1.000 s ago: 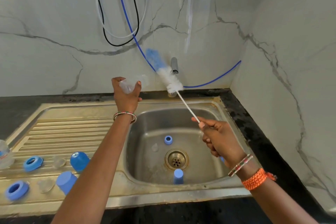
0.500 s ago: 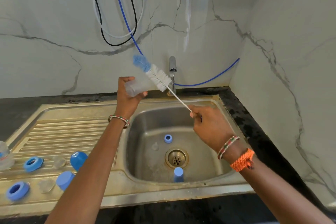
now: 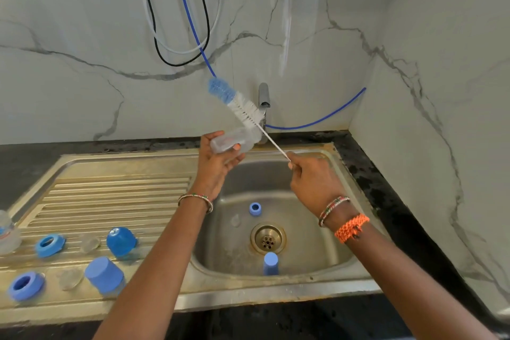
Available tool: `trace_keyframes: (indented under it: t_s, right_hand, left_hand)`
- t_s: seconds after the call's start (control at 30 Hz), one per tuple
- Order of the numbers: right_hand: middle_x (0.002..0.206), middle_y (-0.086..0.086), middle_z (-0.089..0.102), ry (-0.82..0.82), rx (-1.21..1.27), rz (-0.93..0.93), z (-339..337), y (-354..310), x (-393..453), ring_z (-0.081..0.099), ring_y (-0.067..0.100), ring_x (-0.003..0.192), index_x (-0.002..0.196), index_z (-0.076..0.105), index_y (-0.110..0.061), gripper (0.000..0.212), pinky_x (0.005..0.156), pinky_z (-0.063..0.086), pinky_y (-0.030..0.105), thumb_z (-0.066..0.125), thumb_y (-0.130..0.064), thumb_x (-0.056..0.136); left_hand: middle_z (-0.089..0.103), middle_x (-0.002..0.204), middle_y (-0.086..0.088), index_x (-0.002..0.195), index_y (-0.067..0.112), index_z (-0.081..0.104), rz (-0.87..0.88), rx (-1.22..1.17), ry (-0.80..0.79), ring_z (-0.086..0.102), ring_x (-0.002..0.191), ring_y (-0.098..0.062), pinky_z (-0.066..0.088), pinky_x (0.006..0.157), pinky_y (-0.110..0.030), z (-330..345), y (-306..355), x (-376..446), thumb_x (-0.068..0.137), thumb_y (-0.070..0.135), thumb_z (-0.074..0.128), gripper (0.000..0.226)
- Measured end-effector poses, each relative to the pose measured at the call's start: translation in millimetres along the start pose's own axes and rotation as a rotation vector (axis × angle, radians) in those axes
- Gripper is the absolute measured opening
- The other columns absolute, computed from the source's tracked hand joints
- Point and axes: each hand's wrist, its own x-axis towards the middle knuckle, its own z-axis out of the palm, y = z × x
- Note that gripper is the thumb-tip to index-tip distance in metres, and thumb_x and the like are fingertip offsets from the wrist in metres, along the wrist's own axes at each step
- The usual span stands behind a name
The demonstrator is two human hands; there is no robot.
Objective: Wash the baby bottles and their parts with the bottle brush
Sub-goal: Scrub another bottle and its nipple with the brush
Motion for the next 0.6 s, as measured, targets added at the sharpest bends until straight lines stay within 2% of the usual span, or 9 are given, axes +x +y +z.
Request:
trace_keyframes:
  t_s: [0.1, 0.13, 0.23, 0.3, 0.37, 0.43, 0.5, 0.6]
  right_hand:
    - [0.072, 0.002, 0.056, -0.048, -0.015, 0.007, 3, 10, -13, 0.057, 0.024, 0.066, 0.104, 0.064, -0.028, 0.026, 0.062, 0.052, 0.037, 0.043, -0.016, 0.095]
    - [0.072, 0.002, 0.056, -0.063, -0.003, 0.023, 5, 16, -22, 0.055, 0.022, 0.064, 0.111, 0.064, -0.028, 0.028, 0.06, 0.049, 0.035, 0.043, -0.017, 0.096]
    - [0.083, 0.003, 0.064, -0.089, -0.011, 0.053, 19, 30, -30, 0.057, 0.021, 0.069, 0.125, 0.06, -0.028, 0.034, 0.065, 0.049, 0.032, 0.044, -0.022, 0.096]
    - [0.1, 0.006, 0.067, -0.105, -0.021, 0.068, 31, 35, -26, 0.062, 0.026, 0.086, 0.125, 0.06, -0.032, 0.035, 0.076, 0.053, 0.035, 0.045, -0.022, 0.094]
    - [0.098, 0.008, 0.068, -0.071, -0.028, 0.1, 38, 38, -28, 0.063, 0.03, 0.088, 0.125, 0.059, -0.032, 0.037, 0.075, 0.052, 0.036, 0.044, -0.019, 0.094]
    - [0.086, 0.008, 0.067, 0.013, -0.039, 0.143, 34, 50, -36, 0.063, 0.029, 0.079, 0.12, 0.061, -0.029, 0.034, 0.068, 0.052, 0.036, 0.045, -0.016, 0.093]
    - [0.079, 0.006, 0.065, 0.081, -0.082, 0.196, 21, 71, -47, 0.061, 0.026, 0.071, 0.112, 0.065, -0.028, 0.031, 0.064, 0.051, 0.035, 0.048, -0.014, 0.091]
    - [0.085, 0.009, 0.064, 0.163, -0.082, 0.327, 1, 114, -72, 0.061, 0.028, 0.076, 0.114, 0.069, -0.025, 0.037, 0.067, 0.049, 0.034, 0.052, -0.005, 0.088]
  left_hand:
    - [0.048, 0.129, -0.021, 0.113, 0.013, 0.043, 0.003, -0.245, 0.207, 0.06, 0.097, -0.025, 0.057, 0.066, -0.029, -15, 3, 14, 0.083, -0.004, 0.061, 0.039]
    - [0.05, 0.125, -0.021, 0.113, 0.01, 0.044, -0.006, -0.31, 0.214, 0.061, 0.094, -0.024, 0.056, 0.065, -0.027, -20, 7, 16, 0.085, -0.003, 0.059, 0.034]
    - [0.061, 0.106, -0.012, 0.099, 0.006, 0.055, -0.1, -0.302, 0.004, 0.063, 0.092, -0.021, 0.057, 0.066, -0.025, -7, 17, 4, 0.084, 0.0, 0.057, 0.016]
    - [0.064, 0.106, -0.012, 0.103, 0.005, 0.056, -0.179, -0.357, -0.091, 0.065, 0.094, -0.023, 0.057, 0.07, -0.028, 10, 12, -4, 0.079, 0.005, 0.063, 0.025]
    - [0.062, 0.112, -0.015, 0.112, 0.004, 0.051, -0.247, -0.441, -0.097, 0.064, 0.099, -0.026, 0.057, 0.07, -0.03, 22, 4, -7, 0.083, 0.01, 0.063, 0.032]
    - [0.064, 0.107, -0.015, 0.112, 0.005, 0.055, -0.307, -0.447, -0.065, 0.064, 0.094, -0.025, 0.057, 0.066, -0.028, 28, -3, -9, 0.088, 0.015, 0.058, 0.026]
    - [0.065, 0.096, -0.013, 0.108, 0.008, 0.058, -0.358, -0.43, -0.051, 0.062, 0.082, -0.02, 0.055, 0.06, -0.022, 25, -13, -13, 0.085, 0.024, 0.058, 0.028]
    - [0.064, 0.079, -0.011, 0.105, 0.008, 0.059, -0.504, -0.337, -0.046, 0.052, 0.059, -0.014, 0.044, 0.042, -0.017, 22, -37, -17, 0.089, 0.043, 0.05, 0.04]
